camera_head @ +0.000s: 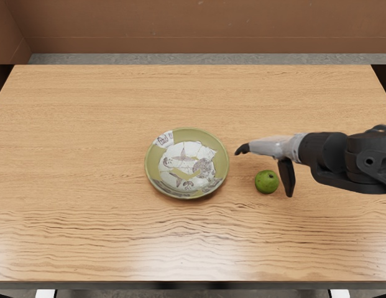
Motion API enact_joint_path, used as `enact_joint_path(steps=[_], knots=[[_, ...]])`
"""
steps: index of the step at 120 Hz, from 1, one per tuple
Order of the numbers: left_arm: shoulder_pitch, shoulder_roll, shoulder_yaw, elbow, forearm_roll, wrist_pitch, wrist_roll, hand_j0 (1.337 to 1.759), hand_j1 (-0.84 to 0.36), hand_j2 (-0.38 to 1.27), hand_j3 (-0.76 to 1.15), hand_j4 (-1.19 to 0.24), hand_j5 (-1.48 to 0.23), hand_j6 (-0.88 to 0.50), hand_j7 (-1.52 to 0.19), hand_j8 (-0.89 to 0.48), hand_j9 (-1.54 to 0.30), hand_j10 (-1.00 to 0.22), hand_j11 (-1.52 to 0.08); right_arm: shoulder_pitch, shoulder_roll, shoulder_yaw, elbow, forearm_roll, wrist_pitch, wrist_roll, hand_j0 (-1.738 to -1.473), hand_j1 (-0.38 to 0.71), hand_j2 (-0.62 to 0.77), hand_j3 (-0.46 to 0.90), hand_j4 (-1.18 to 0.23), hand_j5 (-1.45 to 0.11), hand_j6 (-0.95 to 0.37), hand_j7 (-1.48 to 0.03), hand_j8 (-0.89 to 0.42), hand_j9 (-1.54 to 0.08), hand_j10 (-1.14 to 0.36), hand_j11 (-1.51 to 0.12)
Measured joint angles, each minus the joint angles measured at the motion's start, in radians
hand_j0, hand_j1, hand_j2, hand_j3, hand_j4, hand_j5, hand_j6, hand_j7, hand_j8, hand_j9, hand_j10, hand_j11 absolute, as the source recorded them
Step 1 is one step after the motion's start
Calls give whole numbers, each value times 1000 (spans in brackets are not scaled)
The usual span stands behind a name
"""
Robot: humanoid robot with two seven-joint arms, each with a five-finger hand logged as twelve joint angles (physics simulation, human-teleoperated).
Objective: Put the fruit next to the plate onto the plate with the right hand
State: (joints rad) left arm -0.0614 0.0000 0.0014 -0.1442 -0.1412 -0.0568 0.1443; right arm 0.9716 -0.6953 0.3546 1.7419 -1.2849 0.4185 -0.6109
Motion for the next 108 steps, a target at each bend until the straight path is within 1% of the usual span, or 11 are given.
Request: enact_joint_path(steps=[41,108], knots=[[0,0,0,0,0,0,0,1658,325,4,0,-20,-26,-20,-26,-20,-26,-20,-26,-45,1,1,3,-14,-44,0,-1658,-97,-40,0,-214,-275,-216,-274,-215,-274,-213,-274],[0,0,0,0,0,0,0,1658,325,4,0,-20,-26,-20,-26,-20,-26,-20,-26,-87,1,3,3,-14,-71,0,-1658,-7,-55,0,-290,-373,-291,-372,-290,-373,-289,-373]])
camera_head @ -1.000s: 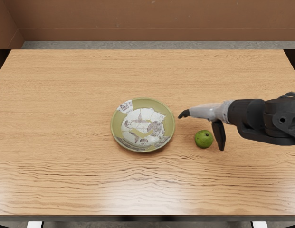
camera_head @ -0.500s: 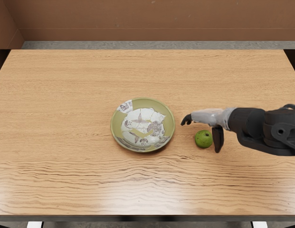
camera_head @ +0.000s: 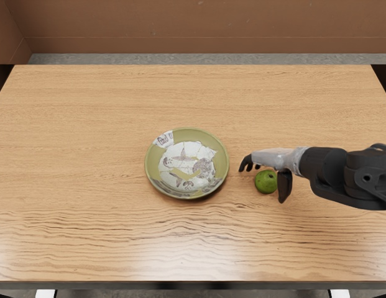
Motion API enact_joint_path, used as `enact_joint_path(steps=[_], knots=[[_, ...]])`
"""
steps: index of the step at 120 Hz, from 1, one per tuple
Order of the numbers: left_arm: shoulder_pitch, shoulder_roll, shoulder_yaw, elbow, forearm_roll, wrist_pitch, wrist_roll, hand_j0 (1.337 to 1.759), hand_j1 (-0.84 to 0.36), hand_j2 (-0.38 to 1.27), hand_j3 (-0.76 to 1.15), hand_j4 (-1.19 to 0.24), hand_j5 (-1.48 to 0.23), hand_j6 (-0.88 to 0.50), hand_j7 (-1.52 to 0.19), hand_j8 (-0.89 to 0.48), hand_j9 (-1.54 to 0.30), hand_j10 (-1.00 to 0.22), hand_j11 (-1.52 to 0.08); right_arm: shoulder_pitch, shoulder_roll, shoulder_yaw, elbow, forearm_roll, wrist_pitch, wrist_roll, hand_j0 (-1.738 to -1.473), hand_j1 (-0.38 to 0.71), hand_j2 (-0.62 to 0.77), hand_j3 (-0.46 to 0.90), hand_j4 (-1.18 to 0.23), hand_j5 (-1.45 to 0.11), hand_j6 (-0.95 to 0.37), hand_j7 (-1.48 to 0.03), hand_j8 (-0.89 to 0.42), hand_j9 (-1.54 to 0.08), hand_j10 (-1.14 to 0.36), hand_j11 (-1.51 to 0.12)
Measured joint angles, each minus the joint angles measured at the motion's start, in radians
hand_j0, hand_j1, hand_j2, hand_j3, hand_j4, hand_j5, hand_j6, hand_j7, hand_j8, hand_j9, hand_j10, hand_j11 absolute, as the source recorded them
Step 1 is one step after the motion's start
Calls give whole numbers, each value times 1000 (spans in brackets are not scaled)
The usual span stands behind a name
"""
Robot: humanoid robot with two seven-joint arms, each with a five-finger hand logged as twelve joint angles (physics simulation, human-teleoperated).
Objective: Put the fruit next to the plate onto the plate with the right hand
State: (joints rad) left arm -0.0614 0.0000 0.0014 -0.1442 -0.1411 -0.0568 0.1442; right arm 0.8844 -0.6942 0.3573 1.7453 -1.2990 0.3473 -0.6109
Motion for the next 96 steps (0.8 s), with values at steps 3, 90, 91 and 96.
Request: enact_joint_path(steps=[3,90,91,96], knots=[[0,0,0,0,0,0,0,1658,325,4,0,-20,-26,-20,-26,-20,-26,-20,-26,-1,0,0,0,0,-2,0,-1658,-1,-56,0,-295,-379,-296,-379,-295,-379,-294,-379],[0,0,0,0,0,0,0,1658,326,4,0,-20,-26,-20,-26,-20,-26,-20,-26,-22,-5,-4,-2,-1,-30,0,-1658,148,-78,0,-428,-533,-424,-542,-375,-543,-422,-543],[0,0,0,0,0,0,0,1658,325,4,0,-20,-26,-20,-26,-20,-26,-20,-26,-22,-5,-4,-2,-1,-30,0,-1658,149,-79,0,-429,-535,-425,-543,-372,-544,-423,-544],[0,0,0,0,0,0,0,1658,325,4,0,-20,-26,-20,-26,-20,-26,-20,-26,-24,-5,-5,-2,-1,-31,0,-1658,156,-79,0,-438,-541,-432,-551,-378,-553,-430,-552]])
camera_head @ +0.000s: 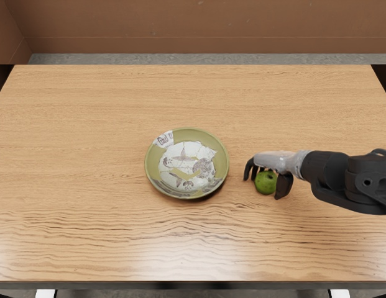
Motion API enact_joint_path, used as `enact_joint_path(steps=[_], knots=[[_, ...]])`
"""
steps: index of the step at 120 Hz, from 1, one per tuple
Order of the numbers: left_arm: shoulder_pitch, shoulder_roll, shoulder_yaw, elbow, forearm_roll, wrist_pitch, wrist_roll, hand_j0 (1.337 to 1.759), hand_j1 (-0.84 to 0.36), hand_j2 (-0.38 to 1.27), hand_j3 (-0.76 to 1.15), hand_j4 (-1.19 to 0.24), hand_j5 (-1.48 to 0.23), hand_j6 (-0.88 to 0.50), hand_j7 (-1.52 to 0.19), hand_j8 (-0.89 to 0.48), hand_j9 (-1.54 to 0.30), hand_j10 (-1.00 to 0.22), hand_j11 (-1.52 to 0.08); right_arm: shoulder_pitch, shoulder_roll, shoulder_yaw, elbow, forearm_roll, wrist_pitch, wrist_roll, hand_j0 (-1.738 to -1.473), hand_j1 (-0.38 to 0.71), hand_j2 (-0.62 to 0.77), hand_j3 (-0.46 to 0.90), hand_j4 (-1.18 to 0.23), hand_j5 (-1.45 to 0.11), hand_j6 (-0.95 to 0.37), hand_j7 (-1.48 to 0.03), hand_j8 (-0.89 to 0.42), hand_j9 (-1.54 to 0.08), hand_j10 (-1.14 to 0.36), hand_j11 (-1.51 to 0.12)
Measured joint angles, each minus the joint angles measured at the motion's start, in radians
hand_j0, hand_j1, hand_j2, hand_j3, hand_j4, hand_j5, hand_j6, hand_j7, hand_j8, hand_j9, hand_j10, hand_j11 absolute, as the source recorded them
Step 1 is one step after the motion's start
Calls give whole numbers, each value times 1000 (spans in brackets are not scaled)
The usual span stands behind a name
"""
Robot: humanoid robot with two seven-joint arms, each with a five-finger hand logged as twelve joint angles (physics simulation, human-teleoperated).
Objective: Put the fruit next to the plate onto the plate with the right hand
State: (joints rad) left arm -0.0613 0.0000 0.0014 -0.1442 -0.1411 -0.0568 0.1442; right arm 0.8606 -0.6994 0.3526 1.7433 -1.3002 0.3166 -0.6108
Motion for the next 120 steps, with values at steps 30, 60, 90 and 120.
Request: enact_joint_path(steps=[30,60,90,120], knots=[[0,0,0,0,0,0,0,1658,325,4,0,-20,-26,-20,-26,-20,-26,-20,-26,-7,-1,2,-4,0,1,0,-1656,242,3,-1,-544,-683,-474,-692,-415,-693,-538,-692],[0,0,0,0,0,0,0,1658,325,4,0,-20,-26,-20,-26,-20,-26,-20,-26,-7,-1,4,-6,4,5,-1,-1650,283,121,0,-631,-870,-421,-842,-344,-868,-518,-868],[0,0,0,0,0,0,0,1658,325,4,0,-20,-26,-20,-26,-20,-26,-20,-26,-4,0,27,-10,12,11,-1,-1647,294,118,0,-650,-972,-374,-902,-290,-953,-472,-952],[0,0,0,0,0,0,0,1658,325,4,0,-20,-26,-20,-26,-20,-26,-20,-26,3,0,121,-12,34,56,-1,-1646,296,119,0,-658,-1002,-360,-920,-281,-978,-459,-976]])
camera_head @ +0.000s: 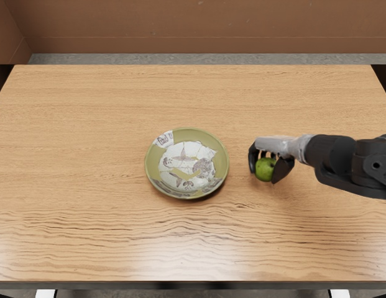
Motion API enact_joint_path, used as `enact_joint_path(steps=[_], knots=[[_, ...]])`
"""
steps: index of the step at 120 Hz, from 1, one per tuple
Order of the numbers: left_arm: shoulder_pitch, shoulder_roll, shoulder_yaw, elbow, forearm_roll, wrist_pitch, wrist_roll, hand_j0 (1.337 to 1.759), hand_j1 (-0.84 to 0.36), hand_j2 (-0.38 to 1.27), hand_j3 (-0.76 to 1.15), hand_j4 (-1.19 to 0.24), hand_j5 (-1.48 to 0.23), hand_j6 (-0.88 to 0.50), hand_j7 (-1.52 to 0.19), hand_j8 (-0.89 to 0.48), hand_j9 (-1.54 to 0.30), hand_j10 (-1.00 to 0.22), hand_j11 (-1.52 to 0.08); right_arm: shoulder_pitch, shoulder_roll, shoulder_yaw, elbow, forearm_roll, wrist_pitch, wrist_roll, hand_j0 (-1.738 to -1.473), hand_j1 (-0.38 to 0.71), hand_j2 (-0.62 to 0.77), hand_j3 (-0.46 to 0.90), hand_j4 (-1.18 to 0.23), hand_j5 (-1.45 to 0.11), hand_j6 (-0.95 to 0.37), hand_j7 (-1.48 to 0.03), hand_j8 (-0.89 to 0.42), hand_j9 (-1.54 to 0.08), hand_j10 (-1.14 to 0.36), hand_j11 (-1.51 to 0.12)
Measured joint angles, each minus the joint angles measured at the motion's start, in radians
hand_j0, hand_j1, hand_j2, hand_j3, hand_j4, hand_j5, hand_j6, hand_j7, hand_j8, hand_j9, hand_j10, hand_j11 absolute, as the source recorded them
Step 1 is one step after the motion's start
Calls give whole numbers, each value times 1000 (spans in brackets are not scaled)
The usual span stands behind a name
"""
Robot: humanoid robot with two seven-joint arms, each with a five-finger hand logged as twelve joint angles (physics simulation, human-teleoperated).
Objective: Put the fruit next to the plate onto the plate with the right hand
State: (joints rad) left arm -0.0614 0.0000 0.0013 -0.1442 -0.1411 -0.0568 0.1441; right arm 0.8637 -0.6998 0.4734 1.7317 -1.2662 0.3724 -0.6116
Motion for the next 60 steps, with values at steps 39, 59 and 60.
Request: enact_joint_path(steps=[39,59,60], knots=[[0,0,0,0,0,0,0,1658,325,4,0,-20,-26,-20,-26,-20,-26,-20,-26,49,62,92,-27,42,71,0,-1648,296,124,1,-656,-1019,-357,-926,-266,-1000,-449,-994],[0,0,0,0,0,0,0,1658,326,4,0,-20,-26,-20,-26,-20,-26,-20,-26,79,131,94,-63,44,72,0,-1649,303,146,1,-654,-1024,-356,-927,-263,-1003,-447,-997],[0,0,0,0,0,0,0,1658,326,4,0,-20,-26,-20,-26,-20,-26,-20,-26,80,133,94,-64,44,72,0,-1649,303,150,1,-655,-1024,-357,-927,-264,-1003,-448,-997]])
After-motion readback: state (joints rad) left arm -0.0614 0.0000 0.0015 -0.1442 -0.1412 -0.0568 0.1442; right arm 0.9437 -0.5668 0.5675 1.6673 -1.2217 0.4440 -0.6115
